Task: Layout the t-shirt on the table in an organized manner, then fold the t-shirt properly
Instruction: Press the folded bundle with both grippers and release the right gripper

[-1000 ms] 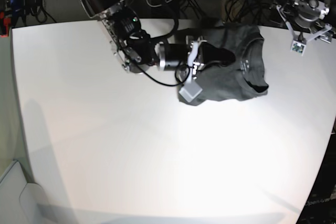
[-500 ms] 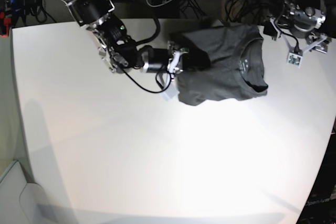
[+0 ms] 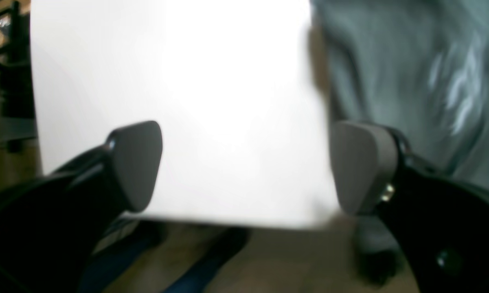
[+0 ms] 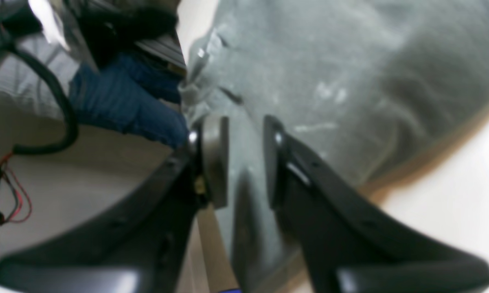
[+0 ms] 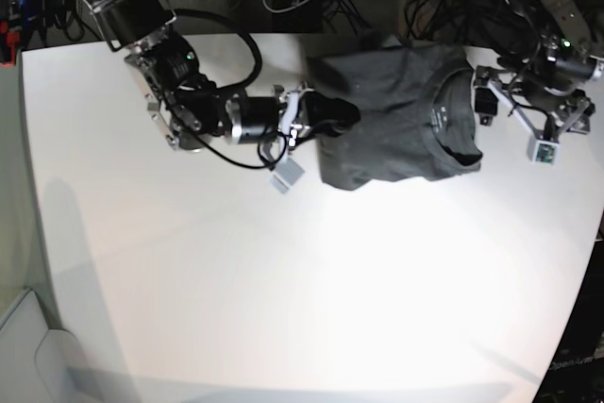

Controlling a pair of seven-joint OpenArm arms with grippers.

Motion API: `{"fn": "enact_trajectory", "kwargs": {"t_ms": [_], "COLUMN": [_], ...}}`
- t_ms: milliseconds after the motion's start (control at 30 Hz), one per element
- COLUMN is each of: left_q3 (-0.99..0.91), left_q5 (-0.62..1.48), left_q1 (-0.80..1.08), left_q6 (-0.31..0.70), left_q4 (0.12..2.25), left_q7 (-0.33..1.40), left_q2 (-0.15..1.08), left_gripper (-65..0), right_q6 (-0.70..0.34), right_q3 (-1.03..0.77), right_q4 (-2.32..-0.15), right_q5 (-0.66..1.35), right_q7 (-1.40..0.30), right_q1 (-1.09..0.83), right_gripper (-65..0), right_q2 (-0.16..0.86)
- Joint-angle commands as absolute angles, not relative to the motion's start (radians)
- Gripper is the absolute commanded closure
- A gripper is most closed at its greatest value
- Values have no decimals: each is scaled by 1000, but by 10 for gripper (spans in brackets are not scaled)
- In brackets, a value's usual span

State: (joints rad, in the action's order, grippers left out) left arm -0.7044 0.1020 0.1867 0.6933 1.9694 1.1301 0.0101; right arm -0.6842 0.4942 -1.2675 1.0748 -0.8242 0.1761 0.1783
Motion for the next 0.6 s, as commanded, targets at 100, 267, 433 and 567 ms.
{"fn": "enact_trajectory", "kwargs": {"t_ms": [100,267,433,567], "left_q3": [-704,-717,-753,-753], "left_q5": [194,197,197,197], "left_q1": [183,153,148,148], "left_q6": [698,698,698,698], "left_q4": [1963,1870,1758,1699], "left_q7": [1135,1127,1049,1035], "left_q2": [-28,-82,-97,-96], "left_gripper": [-642,-642,-641,-641], "right_q6": [-698,-698,-698,-698], "right_q3": [492,492,492,492], "right_q4": [-1310,-1319,-1319,-1319], "right_q5": [1110,1110,1110,1110], "right_q7": [-800,-802,-802,-802], "right_q1": [177,177,177,180], "right_gripper": [-231,-234,-234,-234], "right_q2": [186,194,199,199]}}
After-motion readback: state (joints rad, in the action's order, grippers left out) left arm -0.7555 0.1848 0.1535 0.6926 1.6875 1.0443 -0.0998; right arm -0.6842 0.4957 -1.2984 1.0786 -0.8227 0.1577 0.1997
